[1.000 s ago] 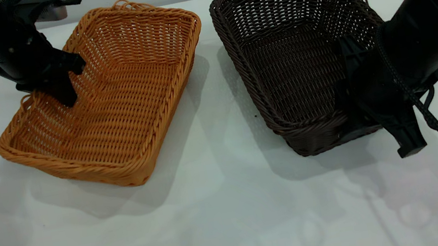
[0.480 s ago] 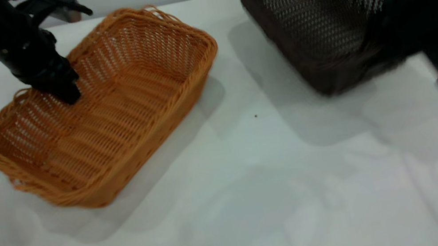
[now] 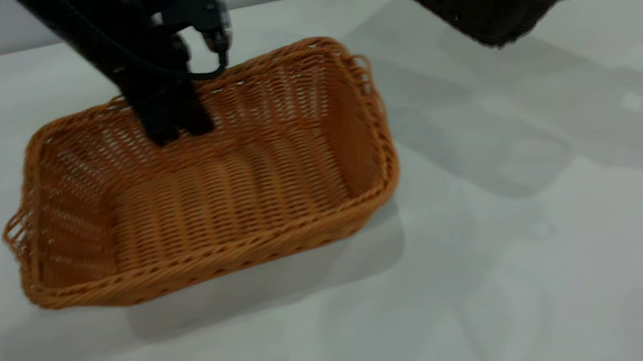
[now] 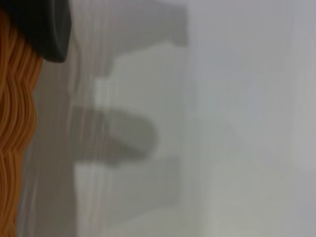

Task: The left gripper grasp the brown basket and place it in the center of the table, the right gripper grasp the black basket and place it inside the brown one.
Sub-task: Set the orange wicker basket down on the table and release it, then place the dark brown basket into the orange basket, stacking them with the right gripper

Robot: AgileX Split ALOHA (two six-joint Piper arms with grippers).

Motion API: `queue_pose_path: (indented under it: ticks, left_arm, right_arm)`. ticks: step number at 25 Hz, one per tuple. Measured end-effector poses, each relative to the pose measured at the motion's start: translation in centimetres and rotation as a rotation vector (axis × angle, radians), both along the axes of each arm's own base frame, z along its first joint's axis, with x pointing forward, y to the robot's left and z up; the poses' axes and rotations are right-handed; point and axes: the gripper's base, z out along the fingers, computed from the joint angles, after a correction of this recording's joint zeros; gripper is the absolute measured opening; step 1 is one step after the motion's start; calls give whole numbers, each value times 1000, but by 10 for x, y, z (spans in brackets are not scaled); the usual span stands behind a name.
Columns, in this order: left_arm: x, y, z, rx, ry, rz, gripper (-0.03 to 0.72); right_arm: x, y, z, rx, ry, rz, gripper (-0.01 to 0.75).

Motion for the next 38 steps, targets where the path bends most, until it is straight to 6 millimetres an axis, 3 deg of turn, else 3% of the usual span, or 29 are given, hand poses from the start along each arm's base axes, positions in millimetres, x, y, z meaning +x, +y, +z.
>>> queue_pose_path:
  ticks: [6,13,15,21,25,28,34,38]
  left_arm:
    - [-4,-17,2,-58,-22,-92,81]
    - [-5,-21,4,-121,-1,-60,106]
    - [-5,-23,4,-134,0,-46,156]
    - [-4,-24,3,-142,-17,-33,422]
    - [-4,-25,13,-152,-20,-45,488]
    - [-10,-27,52,-178,-7,-107,496]
    - [-51,-17,184,-194,6,-226,487]
    - [-88,-4,263,-210,-74,-253,463]
  right_arm:
    - [7,-2,8,4,-31,20,82]
    - [9,0,13,29,-42,45,82]
    - [9,0,14,33,-42,49,82]
    - [9,0,14,39,-41,54,83]
    - [9,0,14,39,-41,54,85]
    - [9,-3,14,41,-41,47,85]
    - [12,-13,17,27,-58,36,86]
    - [27,14,35,-97,-137,227,86]
